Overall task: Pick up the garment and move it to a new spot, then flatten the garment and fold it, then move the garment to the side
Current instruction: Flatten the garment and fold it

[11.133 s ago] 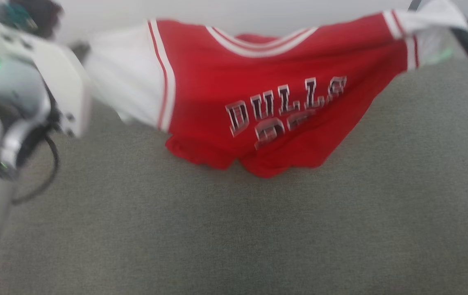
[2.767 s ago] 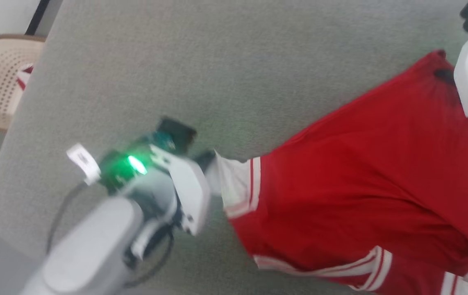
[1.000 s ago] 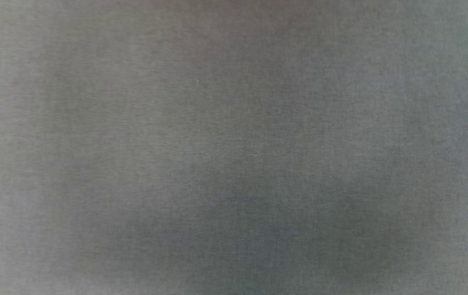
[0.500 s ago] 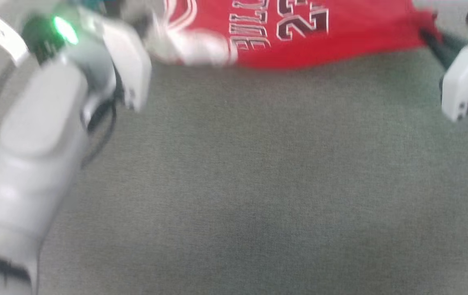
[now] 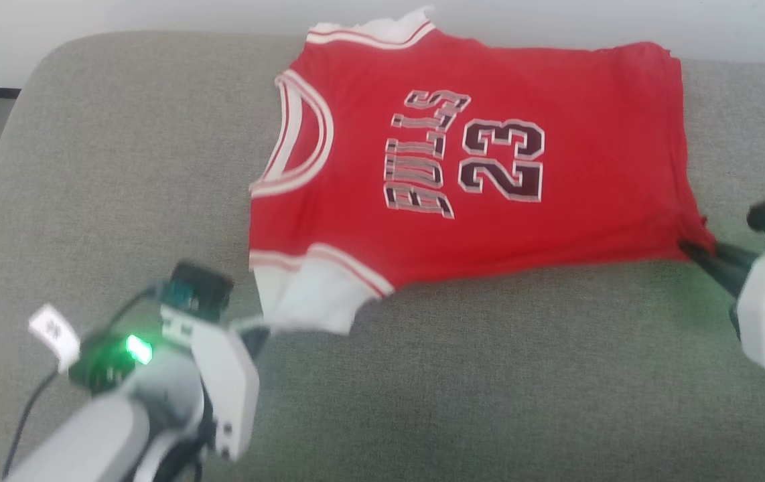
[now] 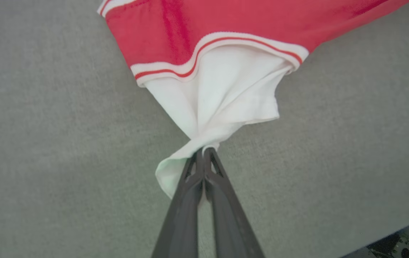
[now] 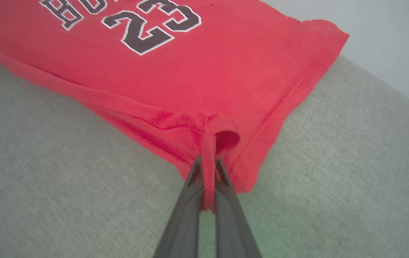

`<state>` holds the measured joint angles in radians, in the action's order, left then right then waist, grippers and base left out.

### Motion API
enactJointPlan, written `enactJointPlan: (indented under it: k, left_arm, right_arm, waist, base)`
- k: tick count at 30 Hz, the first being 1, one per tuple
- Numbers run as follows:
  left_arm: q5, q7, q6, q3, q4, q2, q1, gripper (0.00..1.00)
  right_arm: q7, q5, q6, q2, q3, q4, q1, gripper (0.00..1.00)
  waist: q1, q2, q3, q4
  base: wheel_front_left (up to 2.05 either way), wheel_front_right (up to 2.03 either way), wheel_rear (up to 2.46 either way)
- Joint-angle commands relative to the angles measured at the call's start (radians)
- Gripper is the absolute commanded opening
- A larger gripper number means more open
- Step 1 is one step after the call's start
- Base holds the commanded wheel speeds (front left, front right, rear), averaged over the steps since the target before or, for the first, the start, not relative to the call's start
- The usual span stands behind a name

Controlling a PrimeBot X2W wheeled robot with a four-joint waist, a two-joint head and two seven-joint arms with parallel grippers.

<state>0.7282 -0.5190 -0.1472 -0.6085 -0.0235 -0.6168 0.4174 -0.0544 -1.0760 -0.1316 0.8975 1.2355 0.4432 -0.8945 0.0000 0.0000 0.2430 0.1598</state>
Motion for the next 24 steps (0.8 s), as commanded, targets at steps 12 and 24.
enactJointPlan:
  k: [12, 24]
  left_arm:
    - [0.073, -0.117, -0.259, 0.026, -0.333, -0.116, -0.361, 0.00]
    - [0.049, -0.162, -0.345, 0.056, -0.460, -0.183, -0.384, 0.00]
  right_arm:
    - [0.063, -0.052, 0.002, 0.163, 0.039, -0.276, 0.241, 0.00]
    - [0.021, -0.101, 0.002, 0.214, 0.024, -0.383, 0.346, 0.00]
  waist:
    - [0.0000, 0.0000, -0.007, -0.005]
    - [0.0000, 0.0000, 0.017, -0.045]
  base:
    - [0.00, 0.00, 0.00]
    - [0.00, 0.00, 0.00]
